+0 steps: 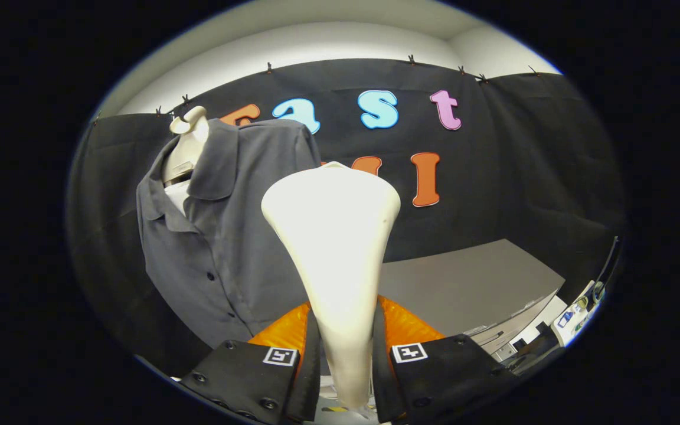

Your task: Iron the clothes twice with a garment steamer, once on the left side and once on the right side.

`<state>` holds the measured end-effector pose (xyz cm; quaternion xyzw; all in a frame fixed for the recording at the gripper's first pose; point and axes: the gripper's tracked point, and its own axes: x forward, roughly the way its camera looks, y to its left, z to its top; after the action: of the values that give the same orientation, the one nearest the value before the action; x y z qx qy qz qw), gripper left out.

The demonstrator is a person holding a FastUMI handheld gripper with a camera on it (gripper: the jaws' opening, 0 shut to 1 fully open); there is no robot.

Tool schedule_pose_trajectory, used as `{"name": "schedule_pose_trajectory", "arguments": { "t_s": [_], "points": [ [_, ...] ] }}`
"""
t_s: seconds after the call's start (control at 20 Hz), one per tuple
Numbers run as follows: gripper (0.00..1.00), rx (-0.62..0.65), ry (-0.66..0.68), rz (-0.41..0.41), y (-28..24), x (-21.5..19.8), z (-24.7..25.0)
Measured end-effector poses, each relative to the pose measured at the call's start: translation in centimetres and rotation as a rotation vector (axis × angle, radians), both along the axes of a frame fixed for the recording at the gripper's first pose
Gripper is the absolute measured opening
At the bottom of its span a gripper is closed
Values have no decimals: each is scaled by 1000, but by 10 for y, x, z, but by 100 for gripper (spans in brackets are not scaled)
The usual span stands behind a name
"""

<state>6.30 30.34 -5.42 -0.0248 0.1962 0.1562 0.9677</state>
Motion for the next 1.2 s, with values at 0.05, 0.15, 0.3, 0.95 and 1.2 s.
{"name": "schedule_pose_trajectory", "arguments": {
  "t_s": [0.05, 0.15, 0.3, 0.95, 1.2],
  "points": [
    [44, -1, -5, 8, 10, -3, 1],
    [44, 1, -6, 19, 27, -7, 2],
    [44, 2, 5, 32, 54, -8, -4],
    [44, -91, 99, 22, 93, 16, -69],
    [45, -108, 153, 16, 87, 16, -102]
  ]
}}
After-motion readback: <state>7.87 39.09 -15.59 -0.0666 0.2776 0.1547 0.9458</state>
